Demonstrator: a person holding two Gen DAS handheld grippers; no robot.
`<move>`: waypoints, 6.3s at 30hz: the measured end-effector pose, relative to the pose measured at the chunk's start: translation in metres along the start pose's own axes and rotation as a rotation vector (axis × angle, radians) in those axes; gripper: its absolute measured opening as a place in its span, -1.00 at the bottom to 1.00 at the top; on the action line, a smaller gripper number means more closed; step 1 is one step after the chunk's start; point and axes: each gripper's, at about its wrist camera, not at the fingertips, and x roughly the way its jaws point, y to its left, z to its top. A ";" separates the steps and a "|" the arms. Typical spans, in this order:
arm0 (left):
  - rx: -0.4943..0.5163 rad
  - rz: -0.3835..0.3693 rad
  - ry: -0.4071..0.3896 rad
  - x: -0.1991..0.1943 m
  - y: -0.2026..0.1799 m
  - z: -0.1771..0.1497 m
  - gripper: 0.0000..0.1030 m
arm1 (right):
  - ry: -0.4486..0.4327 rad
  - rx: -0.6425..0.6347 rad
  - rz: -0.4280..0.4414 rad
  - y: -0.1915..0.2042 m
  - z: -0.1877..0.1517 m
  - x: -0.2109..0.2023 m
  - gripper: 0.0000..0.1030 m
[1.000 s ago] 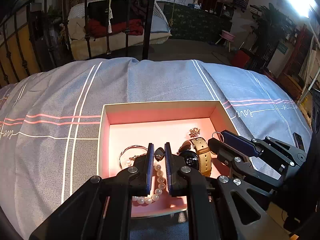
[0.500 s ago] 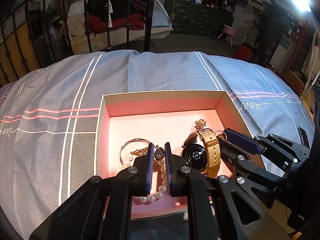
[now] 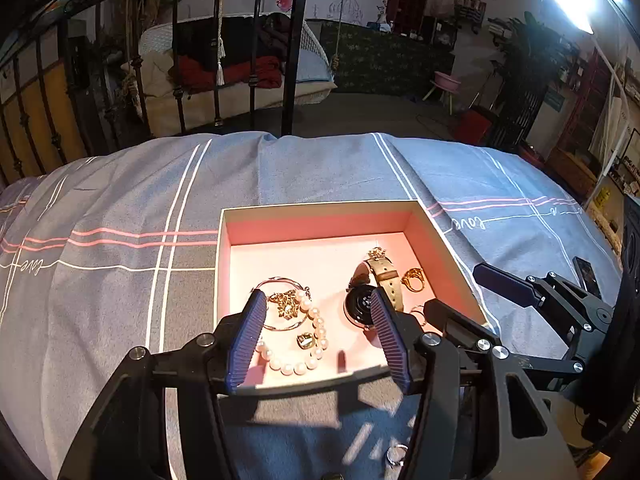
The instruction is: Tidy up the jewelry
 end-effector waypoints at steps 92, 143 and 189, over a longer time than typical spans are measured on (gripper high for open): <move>0.014 0.029 -0.045 0.003 -0.005 0.016 -0.82 | -0.054 -0.053 0.015 0.012 0.018 -0.012 -0.62; -0.016 -0.009 -0.092 -0.027 -0.002 -0.011 0.50 | -0.046 -0.106 -0.029 0.021 -0.026 -0.016 0.89; 0.020 0.081 -0.325 -0.106 -0.011 -0.094 0.87 | -0.403 0.013 -0.103 0.009 -0.081 -0.135 0.89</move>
